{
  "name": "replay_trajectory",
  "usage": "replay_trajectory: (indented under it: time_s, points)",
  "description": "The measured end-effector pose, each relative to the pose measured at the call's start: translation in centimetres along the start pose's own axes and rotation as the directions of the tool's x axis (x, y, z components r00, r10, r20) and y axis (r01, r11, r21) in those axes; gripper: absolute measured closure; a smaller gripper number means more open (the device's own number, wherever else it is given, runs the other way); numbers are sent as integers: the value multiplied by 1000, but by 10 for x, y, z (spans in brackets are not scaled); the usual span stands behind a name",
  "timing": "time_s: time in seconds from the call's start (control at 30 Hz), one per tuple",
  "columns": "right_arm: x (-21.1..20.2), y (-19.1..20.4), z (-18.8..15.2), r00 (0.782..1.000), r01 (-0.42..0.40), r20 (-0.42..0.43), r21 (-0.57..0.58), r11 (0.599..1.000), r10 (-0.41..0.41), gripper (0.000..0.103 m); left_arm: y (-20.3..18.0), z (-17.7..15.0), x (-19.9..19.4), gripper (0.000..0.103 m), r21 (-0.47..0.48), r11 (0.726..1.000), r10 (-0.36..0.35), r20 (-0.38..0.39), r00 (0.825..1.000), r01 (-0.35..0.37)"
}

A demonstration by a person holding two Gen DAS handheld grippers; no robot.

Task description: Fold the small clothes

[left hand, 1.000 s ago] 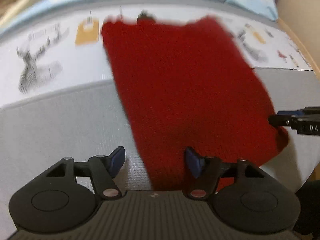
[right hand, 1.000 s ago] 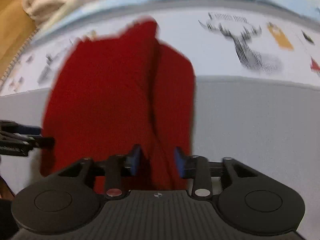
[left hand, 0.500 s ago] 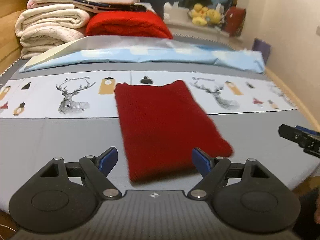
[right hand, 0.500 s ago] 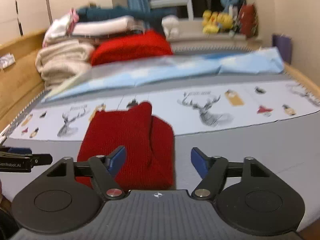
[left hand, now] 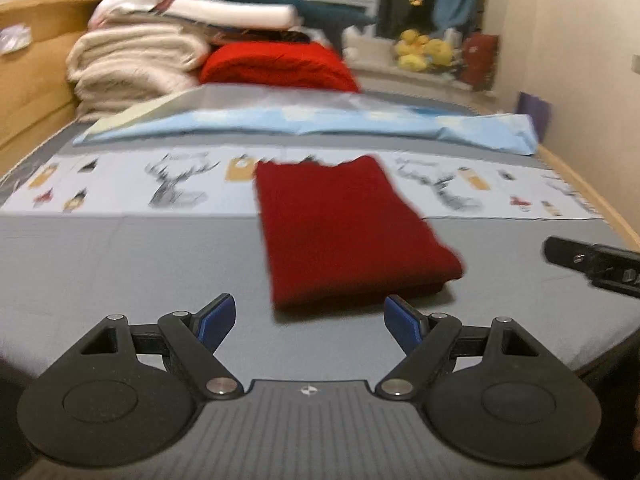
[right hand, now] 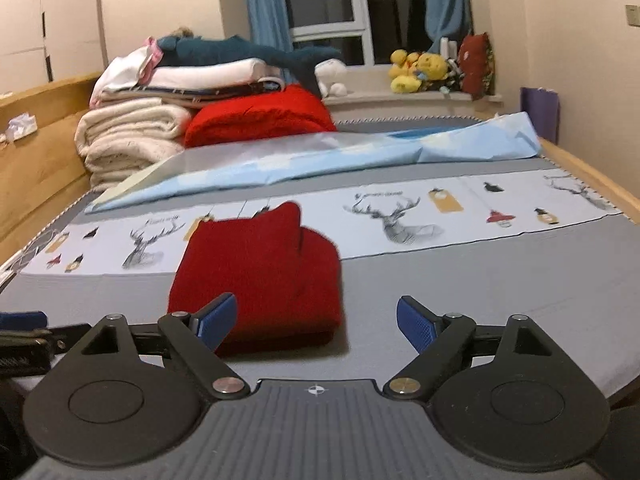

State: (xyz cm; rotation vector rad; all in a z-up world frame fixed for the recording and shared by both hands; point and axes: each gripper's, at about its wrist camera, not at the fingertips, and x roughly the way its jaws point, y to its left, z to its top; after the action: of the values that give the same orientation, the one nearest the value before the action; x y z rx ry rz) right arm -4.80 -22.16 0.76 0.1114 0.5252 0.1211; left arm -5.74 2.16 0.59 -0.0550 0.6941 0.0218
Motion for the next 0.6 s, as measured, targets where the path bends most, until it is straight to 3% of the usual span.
replay_trajectory:
  time_s: [0.1,0.23,0.6]
  points:
    - [8,11,-4,1000,-7,-20,-35,999,6,15,9,-2,14,18,-51,998,25,-61,998,-28]
    - [22,24,-10,999,-17,-50,-74,997,13,15,16,3,21,18,-55,997,53,-33,998,-55]
    - [33,38,-11,998,-33,-53,-95,995,28,15,19,7,30,18,-85,996,36,-32,999,-39]
